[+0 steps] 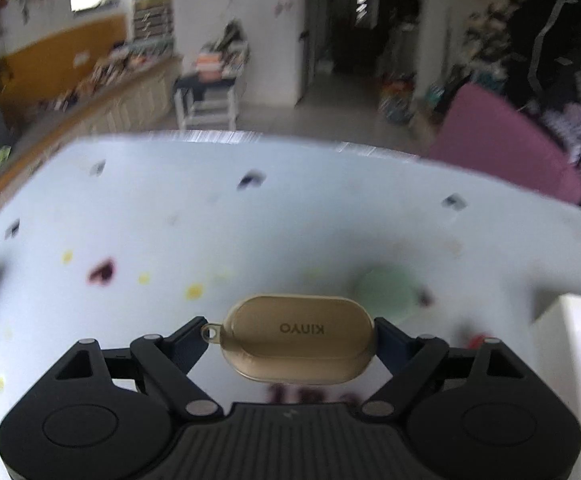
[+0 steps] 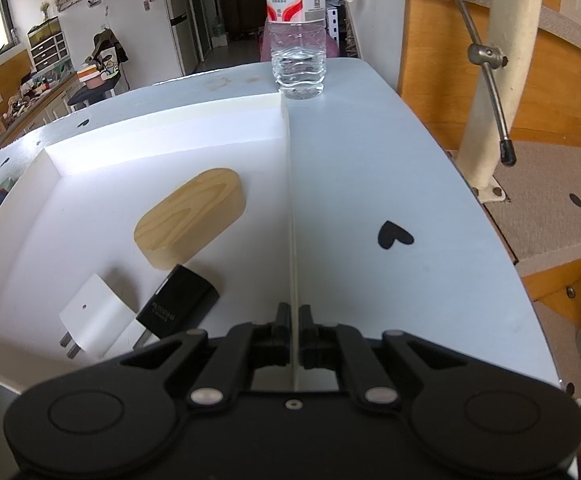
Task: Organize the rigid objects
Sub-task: 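Carry the beige earbud case into the tray and release it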
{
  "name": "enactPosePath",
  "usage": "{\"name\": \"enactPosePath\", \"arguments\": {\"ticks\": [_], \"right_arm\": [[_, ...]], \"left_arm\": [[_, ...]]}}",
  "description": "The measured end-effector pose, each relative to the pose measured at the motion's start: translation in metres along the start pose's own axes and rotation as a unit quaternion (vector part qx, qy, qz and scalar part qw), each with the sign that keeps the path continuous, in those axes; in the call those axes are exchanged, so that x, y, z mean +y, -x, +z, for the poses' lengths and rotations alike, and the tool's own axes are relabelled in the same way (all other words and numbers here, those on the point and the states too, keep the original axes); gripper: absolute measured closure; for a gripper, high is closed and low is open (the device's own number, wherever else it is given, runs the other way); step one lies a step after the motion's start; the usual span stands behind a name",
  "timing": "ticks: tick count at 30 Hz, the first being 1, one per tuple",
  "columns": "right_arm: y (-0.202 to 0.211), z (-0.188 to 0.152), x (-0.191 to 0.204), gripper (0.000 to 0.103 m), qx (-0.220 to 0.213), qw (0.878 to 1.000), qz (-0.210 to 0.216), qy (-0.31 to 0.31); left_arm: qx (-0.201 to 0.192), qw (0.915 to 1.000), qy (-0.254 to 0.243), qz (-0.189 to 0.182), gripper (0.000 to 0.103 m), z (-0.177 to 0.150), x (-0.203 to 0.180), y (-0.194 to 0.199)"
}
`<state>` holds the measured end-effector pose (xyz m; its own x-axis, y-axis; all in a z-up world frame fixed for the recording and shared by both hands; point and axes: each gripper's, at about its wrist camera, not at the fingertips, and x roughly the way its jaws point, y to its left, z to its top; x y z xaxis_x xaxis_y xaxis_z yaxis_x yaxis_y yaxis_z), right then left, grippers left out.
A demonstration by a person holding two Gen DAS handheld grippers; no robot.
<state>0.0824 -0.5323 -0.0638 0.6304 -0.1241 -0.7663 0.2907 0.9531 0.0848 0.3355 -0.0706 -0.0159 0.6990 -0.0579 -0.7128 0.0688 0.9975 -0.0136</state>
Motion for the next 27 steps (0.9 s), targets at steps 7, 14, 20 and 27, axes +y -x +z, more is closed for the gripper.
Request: {"name": "enactPosePath", "arguments": {"ticks": [7, 14, 20, 27], "right_arm": [[0.0, 0.0, 0.0, 0.099, 0.0, 1.0, 0.0, -0.001], [0.0, 0.0, 0.0, 0.099, -0.001, 1.0, 0.0, -0.001], [0.001, 0.0, 0.0, 0.099, -0.002, 1.0, 0.0, -0.002], [0.001, 0.0, 0.001, 0.099, -0.002, 1.0, -0.001, 0.0]], "left_arm": [[-0.056, 0.9887, -0.083, -0.111, 0.016, 0.001, -0.079, 0.059], [-0.055, 0.9584, -0.182, -0.212, 0.016, -0.025, -0.18, 0.08], [0.001, 0.9526, -0.182, -0.244, 0.016, -0.041, -0.248, 0.059], [0.042, 0.9626, -0.143, -0.226, 0.016, -0.05, -0.299, 0.016]]}}
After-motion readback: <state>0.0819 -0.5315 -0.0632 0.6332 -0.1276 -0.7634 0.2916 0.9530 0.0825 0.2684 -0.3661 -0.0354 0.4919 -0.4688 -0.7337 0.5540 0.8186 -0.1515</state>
